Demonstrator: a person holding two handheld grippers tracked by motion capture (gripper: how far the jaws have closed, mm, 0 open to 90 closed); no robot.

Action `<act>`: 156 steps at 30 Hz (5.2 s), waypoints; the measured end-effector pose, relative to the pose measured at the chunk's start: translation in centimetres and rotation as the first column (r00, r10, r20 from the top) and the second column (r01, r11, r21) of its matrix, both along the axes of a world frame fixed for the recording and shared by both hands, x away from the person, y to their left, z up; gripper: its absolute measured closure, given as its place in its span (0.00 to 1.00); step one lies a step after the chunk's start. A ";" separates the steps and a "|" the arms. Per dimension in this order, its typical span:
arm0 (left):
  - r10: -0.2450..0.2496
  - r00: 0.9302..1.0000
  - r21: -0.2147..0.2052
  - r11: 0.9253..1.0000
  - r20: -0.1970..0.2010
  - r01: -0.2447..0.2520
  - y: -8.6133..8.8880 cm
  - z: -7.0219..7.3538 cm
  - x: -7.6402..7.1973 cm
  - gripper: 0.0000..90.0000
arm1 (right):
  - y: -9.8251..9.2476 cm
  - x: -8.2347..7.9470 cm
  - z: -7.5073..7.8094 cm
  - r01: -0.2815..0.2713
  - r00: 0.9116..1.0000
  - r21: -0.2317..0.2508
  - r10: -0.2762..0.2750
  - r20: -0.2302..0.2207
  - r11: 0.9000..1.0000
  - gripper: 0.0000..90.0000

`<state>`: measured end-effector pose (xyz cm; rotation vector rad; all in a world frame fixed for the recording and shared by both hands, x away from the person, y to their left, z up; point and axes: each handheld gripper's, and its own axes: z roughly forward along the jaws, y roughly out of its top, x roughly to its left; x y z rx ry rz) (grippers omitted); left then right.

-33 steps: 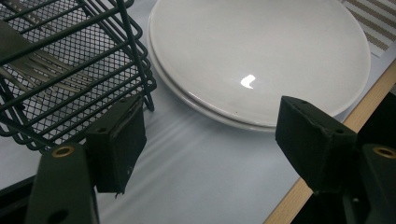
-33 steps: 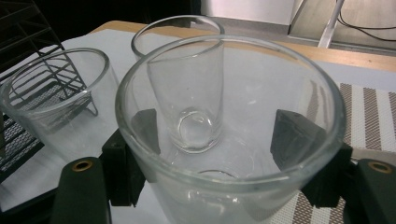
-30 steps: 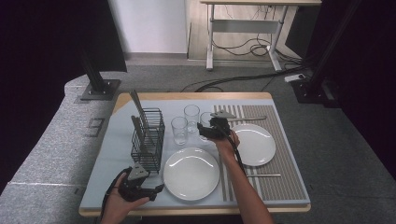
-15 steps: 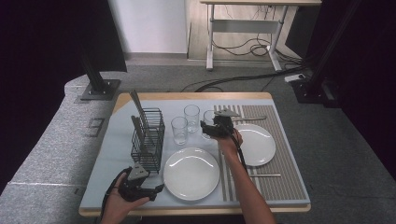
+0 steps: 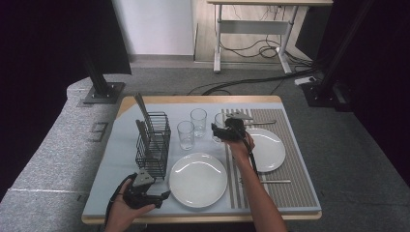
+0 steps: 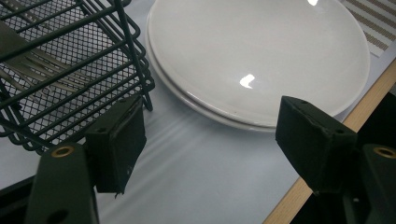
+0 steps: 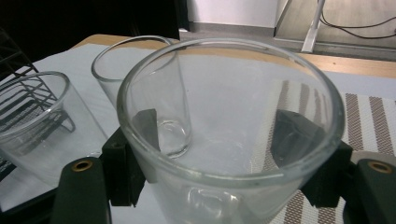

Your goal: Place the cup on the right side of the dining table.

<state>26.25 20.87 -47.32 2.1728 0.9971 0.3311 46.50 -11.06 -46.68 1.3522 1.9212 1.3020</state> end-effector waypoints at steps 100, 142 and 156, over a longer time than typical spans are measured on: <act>0.004 1.000 -0.004 1.000 0.003 -0.004 0.3 0.1 0.0 0.27 | -2.2 3.9 -2.6 0.110 0.994 -0.106 -0.110 0.005 0.988 0.33; 0.009 1.000 -0.011 1.000 0.007 -0.009 0.3 0.1 0.1 0.27 | -3.6 2.6 -1.1 0.089 0.996 0.079 -0.089 -0.011 0.993 0.24; 0.011 1.000 -0.001 1.000 0.003 -0.011 0.0 -0.1 0.0 0.28 | -5.3 1.2 -0.8 0.068 0.998 0.145 -0.069 0.000 0.987 0.25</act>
